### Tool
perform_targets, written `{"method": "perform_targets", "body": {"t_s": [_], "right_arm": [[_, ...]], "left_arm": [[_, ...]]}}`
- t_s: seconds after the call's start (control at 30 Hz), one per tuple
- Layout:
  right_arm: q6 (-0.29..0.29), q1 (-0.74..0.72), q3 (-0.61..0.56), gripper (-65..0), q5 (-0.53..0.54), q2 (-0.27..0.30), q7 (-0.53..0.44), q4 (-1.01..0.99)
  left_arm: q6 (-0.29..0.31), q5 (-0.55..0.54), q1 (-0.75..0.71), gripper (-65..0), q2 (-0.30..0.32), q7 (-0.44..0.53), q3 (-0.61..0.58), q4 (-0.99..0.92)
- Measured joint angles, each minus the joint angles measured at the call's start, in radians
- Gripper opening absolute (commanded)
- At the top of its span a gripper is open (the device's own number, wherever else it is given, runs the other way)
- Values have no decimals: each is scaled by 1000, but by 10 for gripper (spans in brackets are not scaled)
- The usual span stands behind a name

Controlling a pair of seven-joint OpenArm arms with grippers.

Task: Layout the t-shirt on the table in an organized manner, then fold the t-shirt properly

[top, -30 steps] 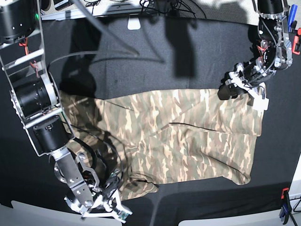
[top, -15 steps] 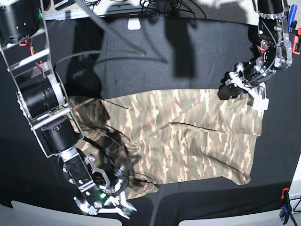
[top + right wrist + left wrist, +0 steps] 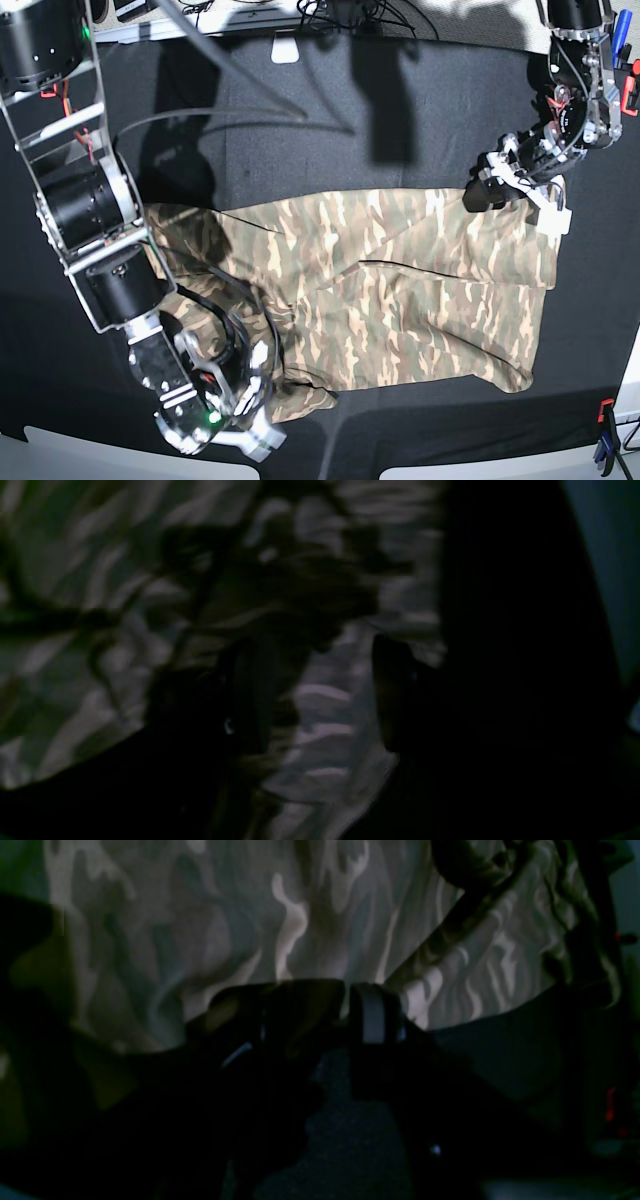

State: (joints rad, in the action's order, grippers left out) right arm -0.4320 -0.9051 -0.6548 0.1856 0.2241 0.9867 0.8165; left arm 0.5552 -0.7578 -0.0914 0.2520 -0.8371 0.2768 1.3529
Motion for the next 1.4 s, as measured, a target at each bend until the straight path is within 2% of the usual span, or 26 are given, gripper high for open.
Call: {"method": "perform_targets", "body": {"t_s": [0.07,0.13,0.2,0.3,0.4,0.47,0.57,0.67,0.77,0.93,1.0,1.07,1.17,1.2,1.3,1.33,1.4], "right_arm": [[-48,29,0,-351,-2,0,-2,17],[-66,66,0,-351,-2,0,-22,42],[-66,105,0,-351,-1,6,-68,77],[-66,140,-2,-351,-5,21,-111,129],[-66,156,-1,-351,-30,25,-125,184],[-66,161,-1,-351,-27,25,-123,211],[-66,163,-1,-351,-24,21,-105,261],[-66,180,-1,-351,-30,28,-102,317],[-66,234,-1,-351,-31,50,-88,404],[-69,314,-5,-351,-21,88,-46,591],[-68,338,-4,-351,-24,112,-4,644],[-58,366,-3,-351,-27,138,18,673],[-40,400,-4,-351,-24,158,19,686],[-39,407,-4,-351,-26,167,17,687],[-39,415,-4,-351,-26,171,17,689],[-39,416,-4,-351,-24,170,17,689],[-39,415,-4,-351,-24,170,17,689]], "left_arm": [[4,63,0,-458,0,4,0,1],[15,142,2,-458,0,27,0,6],[42,240,3,-458,2,73,-2,9],[125,410,3,-458,16,144,-3,34],[129,539,0,-458,59,228,-3,80],[126,539,-11,-458,95,261,-2,122],[127,547,-5,-459,130,262,-1,195],[134,599,-4,-459,159,274,-11,234],[138,621,-24,-459,247,269,-83,234],[140,882,-65,-459,377,406,-283,234],[153,925,-82,-459,408,457,-349,235],[72,939,-95,-459,423,479,-403,240],[-11,962,-88,-458,427,479,-467,254],[-44,996,-86,-458,426,485,-492,257],[-201,1125,-91,-458,426,488,-555,256],[-231,1154,-91,-458,428,484,-568,256],[-241,1174,-88,-458,428,485,-592,256]]}}
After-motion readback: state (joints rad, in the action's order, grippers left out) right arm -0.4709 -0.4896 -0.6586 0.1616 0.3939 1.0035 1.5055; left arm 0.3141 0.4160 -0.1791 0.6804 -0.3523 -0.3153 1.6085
